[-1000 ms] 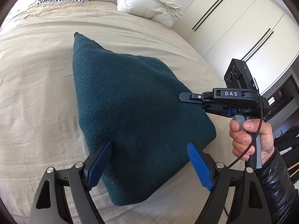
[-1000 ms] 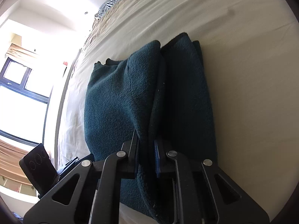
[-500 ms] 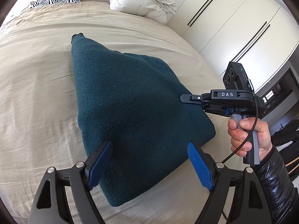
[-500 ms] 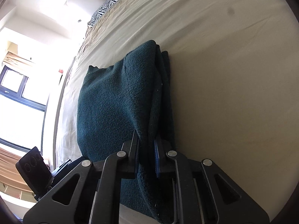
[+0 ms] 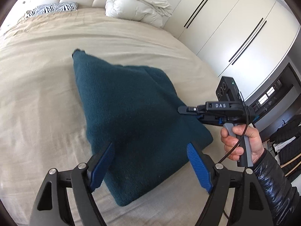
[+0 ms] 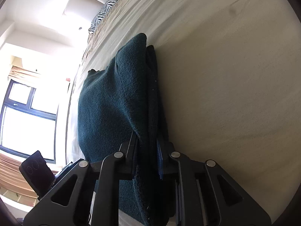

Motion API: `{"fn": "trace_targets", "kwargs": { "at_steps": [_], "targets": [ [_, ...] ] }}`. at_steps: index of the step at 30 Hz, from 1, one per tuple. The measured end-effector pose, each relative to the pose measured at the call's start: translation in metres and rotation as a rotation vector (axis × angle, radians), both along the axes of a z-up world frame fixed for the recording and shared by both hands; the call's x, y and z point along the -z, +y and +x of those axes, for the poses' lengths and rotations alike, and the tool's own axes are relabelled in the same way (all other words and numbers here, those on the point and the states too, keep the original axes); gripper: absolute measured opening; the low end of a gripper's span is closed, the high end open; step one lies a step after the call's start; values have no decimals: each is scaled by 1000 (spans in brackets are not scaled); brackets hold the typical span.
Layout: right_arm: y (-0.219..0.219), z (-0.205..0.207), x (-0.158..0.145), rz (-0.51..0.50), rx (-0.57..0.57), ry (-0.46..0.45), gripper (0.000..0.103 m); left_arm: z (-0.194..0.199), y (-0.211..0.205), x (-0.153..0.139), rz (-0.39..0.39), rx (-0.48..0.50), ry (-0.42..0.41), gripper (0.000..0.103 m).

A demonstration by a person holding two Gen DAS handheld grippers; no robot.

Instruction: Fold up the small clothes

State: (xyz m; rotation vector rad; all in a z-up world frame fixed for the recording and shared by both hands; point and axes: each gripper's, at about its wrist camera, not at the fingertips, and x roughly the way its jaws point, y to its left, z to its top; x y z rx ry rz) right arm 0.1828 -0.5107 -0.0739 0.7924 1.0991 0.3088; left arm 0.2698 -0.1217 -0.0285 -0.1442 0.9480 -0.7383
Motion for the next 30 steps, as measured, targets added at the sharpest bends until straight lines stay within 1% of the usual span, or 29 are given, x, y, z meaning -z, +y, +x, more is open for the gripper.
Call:
{"fn": "trace_targets", "kwargs": {
  "at_steps": [2, 4, 5, 6, 8, 10, 11, 12, 13, 14, 15, 17, 18, 21, 23, 24, 26, 30],
  "targets": [
    [-3, -2, -7, -14, 4, -8, 18, 16, 4, -15, -12, -9, -30, 81],
    [-7, -5, -17, -24, 25, -20, 18, 38, 2, -21, -12, -2, -40, 80],
    [-10, -7, -23, -27, 36, -40, 18, 50, -1, -19, -22, 12, -37, 78],
    [-9, -7, -29, -25, 44, -59, 18, 64, -4, -15, -44, 31, -11, 74],
    [-10, -7, -39, -4, 51, -91, 18, 94, -11, 0, -48, 29, 62, 48],
    [-8, -3, -45, 30, 41, -120, 18, 119, -23, 17, -42, 32, 115, 44],
    [-5, 1, -47, 48, 30, -132, 18, 127, -28, 25, -29, 34, 133, 40],
    [-1, 6, -49, 63, 17, -145, 18, 132, -34, 33, -15, 34, 144, 40],
    [2, 12, -50, 81, 4, -157, 18, 135, -37, 40, -14, 34, 156, 39],
    [4, 19, -50, 103, -5, -169, 18, 134, -38, 45, -18, 28, 157, 36],
    [6, 26, -48, 122, -10, -175, 18, 133, -37, 47, -23, 19, 150, 35],
    [14, 42, -43, 153, -8, -172, 18, 130, -39, 52, -23, 18, 146, 33],
    [18, 49, -38, 163, -10, -164, 18, 129, -40, 53, -10, 18, 143, 31],
    [31, 69, -16, 169, -24, -104, 18, 134, -41, 56, 7, 10, 155, 25],
    [38, 78, 2, 126, -23, -39, 18, 134, -40, 58, 11, 8, 155, 23],
    [38, 80, 8, 138, -20, -34, 18, 133, -41, 59, 15, 7, 145, 22],
    [37, 78, 10, 158, -9, -43, 18, 130, -41, 60, 14, 6, 126, 22],
    [45, 59, -4, 162, -53, -78, 18, 124, -36, 56, -1, -15, 112, 22]
  ]
}}
